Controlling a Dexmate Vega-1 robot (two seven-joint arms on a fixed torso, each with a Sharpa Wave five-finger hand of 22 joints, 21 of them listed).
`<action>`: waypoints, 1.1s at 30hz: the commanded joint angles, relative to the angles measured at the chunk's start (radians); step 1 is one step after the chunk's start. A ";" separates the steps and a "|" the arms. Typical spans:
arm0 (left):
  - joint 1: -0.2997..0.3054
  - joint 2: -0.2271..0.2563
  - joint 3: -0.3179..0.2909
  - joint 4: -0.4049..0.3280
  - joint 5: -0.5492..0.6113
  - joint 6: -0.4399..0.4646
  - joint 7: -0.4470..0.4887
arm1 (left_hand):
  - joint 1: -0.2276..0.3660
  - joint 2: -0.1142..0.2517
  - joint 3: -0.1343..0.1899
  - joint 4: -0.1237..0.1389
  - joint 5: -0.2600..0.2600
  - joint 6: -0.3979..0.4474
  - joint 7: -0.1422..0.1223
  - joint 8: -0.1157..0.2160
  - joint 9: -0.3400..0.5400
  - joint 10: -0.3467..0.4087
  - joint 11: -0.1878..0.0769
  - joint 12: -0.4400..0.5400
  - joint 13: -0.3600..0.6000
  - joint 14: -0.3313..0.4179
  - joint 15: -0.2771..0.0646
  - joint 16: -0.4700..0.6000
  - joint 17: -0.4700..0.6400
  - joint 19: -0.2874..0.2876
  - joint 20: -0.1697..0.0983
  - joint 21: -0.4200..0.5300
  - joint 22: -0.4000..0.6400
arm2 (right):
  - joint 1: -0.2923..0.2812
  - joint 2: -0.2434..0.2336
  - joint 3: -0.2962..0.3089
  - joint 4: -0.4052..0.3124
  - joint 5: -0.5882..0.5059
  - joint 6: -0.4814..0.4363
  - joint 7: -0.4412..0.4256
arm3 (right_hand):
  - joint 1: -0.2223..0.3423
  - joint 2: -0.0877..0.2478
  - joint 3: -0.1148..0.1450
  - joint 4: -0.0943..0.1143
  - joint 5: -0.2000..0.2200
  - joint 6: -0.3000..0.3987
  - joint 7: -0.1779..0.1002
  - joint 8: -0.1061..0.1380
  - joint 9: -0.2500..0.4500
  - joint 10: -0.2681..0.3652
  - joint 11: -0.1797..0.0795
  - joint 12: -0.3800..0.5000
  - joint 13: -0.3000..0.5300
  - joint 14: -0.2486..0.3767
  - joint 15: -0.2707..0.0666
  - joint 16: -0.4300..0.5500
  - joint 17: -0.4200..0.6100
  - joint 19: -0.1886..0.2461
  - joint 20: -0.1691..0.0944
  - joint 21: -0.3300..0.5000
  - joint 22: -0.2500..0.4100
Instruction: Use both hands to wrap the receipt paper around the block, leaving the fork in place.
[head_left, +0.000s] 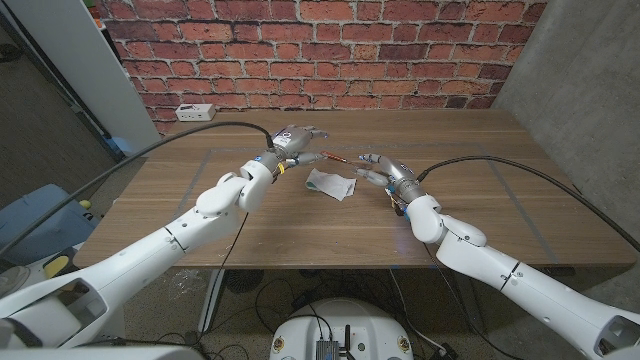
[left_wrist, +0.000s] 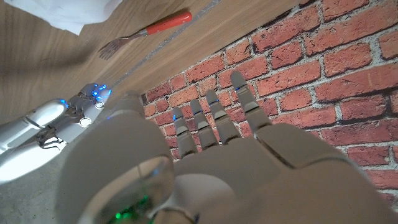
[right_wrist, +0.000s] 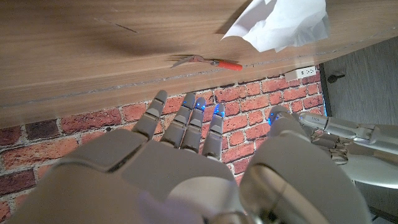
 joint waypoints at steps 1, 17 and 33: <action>0.041 -0.007 -0.089 0.036 -0.233 -0.116 0.080 | -0.008 0.016 0.011 0.002 0.010 -0.022 0.007 -0.004 -0.002 -0.008 0.014 -0.014 -0.006 -0.003 0.000 0.007 -0.007 0.004 0.004 -0.009 0.001 | -0.008 0.058 0.027 0.041 0.036 0.079 -0.083 | 0.001 0.008 0.005 -0.001 -0.004 0.008 0.005 -0.003 0.002 -0.006 0.002 -0.003 0.000 -0.009 -0.042 -0.004 0.001 0.008 -0.001 0.007 0.001; 0.046 -0.001 -0.175 0.239 -0.580 -0.474 0.061 | -0.093 0.034 0.025 0.004 0.016 -0.134 0.038 -0.002 -0.037 -0.057 0.038 -0.102 -0.108 -0.200 0.010 -0.024 -0.116 -0.097 -0.115 -0.107 -0.003 | -0.032 0.196 0.076 0.146 0.169 0.334 -0.220 | 0.007 0.031 0.018 -0.014 -0.026 0.014 0.016 -0.011 0.002 -0.049 0.011 -0.026 -0.003 -0.069 -0.016 -0.034 -0.018 0.060 -0.087 0.022 -0.001; -0.023 -0.087 -0.194 0.595 -0.897 -0.853 -0.131 | -0.205 0.101 0.067 0.051 0.002 -0.256 0.078 -0.011 -0.047 -0.211 0.022 -0.130 -0.232 -0.396 -0.018 -0.012 -0.180 -0.217 -0.192 -0.223 -0.002 | -0.088 0.352 0.111 0.220 0.193 0.520 -0.424 | -0.084 0.056 0.005 0.012 -0.060 0.028 0.021 -0.016 0.000 -0.081 0.007 -0.030 -0.022 -0.160 0.004 -0.055 -0.101 -0.167 0.007 -0.056 -0.011</action>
